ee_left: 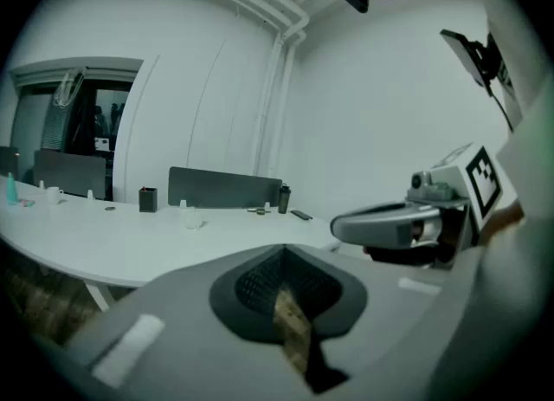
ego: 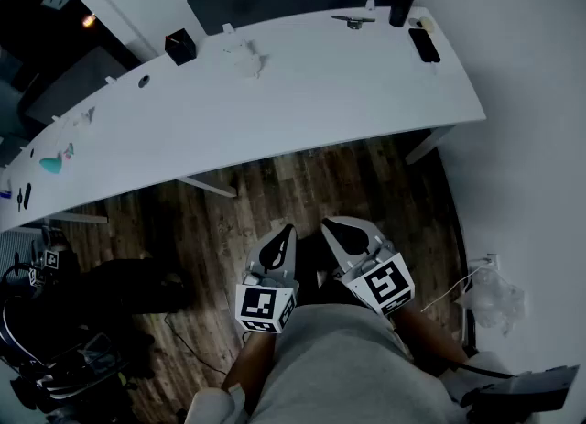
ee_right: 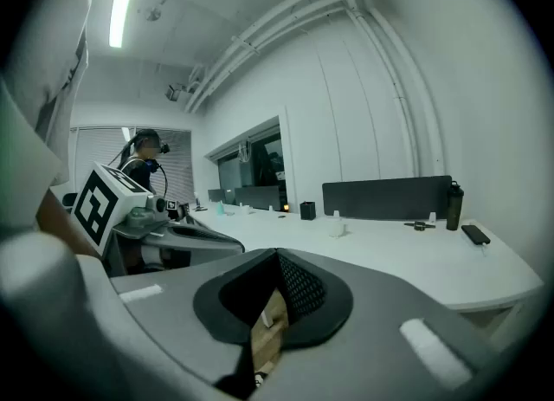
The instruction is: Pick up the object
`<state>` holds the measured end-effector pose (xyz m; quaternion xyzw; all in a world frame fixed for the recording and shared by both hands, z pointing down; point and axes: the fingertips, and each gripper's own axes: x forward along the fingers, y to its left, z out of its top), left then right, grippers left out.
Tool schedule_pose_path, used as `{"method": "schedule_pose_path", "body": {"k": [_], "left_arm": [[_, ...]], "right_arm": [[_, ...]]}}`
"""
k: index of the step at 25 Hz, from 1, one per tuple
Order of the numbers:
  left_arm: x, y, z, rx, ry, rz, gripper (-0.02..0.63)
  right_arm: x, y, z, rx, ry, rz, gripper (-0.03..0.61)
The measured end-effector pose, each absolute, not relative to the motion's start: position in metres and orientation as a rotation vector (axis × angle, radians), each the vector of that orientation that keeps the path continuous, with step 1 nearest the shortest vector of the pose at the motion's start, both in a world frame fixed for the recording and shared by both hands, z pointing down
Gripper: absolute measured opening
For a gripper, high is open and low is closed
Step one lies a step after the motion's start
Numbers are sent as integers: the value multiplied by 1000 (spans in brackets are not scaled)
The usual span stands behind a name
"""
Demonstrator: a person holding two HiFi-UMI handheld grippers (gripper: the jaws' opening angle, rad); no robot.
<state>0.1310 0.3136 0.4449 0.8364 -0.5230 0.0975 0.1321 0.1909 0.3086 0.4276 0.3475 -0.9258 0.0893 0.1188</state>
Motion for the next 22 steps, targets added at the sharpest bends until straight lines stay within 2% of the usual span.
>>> {"method": "schedule_pose_path", "body": {"k": [14, 22], "left_arm": [[5, 183, 430, 2438, -1530, 218, 2], [-25, 141, 434, 2429, -1504, 210, 2]], "right_arm": [[66, 183, 416, 955, -2665, 185, 2], [24, 135, 418, 916, -2633, 167, 2]]}}
